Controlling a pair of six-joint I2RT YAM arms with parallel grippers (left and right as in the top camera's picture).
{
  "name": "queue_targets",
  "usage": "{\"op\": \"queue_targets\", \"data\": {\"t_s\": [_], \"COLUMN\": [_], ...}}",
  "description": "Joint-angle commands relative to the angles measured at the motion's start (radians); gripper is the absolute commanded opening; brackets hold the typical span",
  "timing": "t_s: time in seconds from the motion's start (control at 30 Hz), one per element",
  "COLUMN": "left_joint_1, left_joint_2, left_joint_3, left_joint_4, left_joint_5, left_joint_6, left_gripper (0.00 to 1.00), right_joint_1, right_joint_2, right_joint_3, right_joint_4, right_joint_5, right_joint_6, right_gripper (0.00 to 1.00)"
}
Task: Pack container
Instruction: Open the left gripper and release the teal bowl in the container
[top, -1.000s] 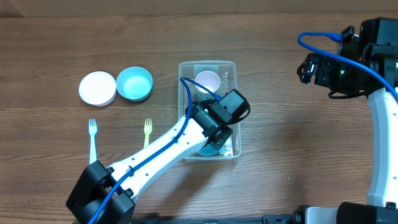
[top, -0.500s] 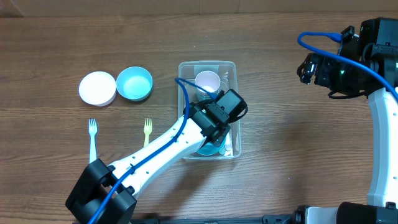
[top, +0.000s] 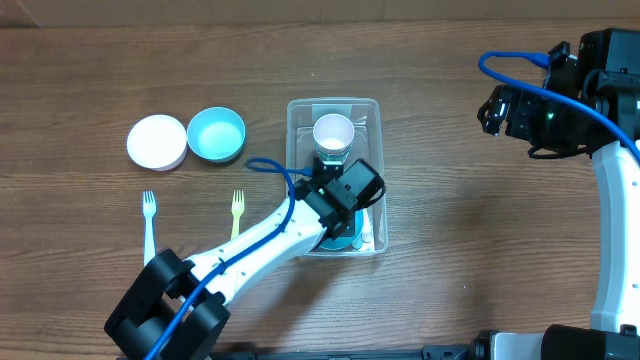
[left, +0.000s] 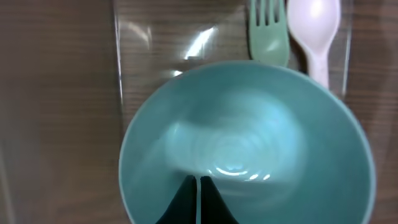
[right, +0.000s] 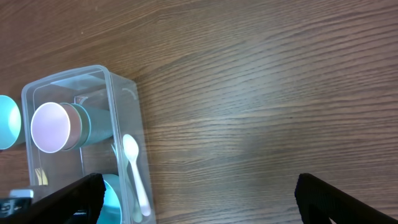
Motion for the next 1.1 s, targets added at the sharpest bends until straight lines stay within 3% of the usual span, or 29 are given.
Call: {"op": "queue_targets", "data": {"t_s": [0.0, 0.17, 0.47, 1.07], "left_joint_1": [0.010, 0.010, 0.010, 0.011], "left_joint_2": [-0.015, -0.015, -0.015, -0.015], "left_joint_3": [-0.039, -0.042, -0.100, -0.100], "left_joint_4": [0.042, 0.054, 0.139, 0.148], "left_joint_5": [-0.026, -0.083, -0.127, -0.268], "left_joint_6": [-0.098, -0.157, -0.156, -0.089], "left_gripper": [0.04, 0.04, 0.04, 0.04], "right_joint_1": [-0.003, -0.003, -0.003, -0.003], "right_joint_2": [-0.006, -0.006, -0.006, -0.006], "right_joint_3": [0.022, 0.022, 0.022, 0.022], "right_joint_4": [0.006, 0.006, 0.006, 0.006], "right_joint_5": [0.003, 0.003, 0.003, 0.003], "right_joint_6": [0.002, 0.002, 0.002, 0.002], "right_gripper": [1.00, 1.00, 1.00, 1.00]}}
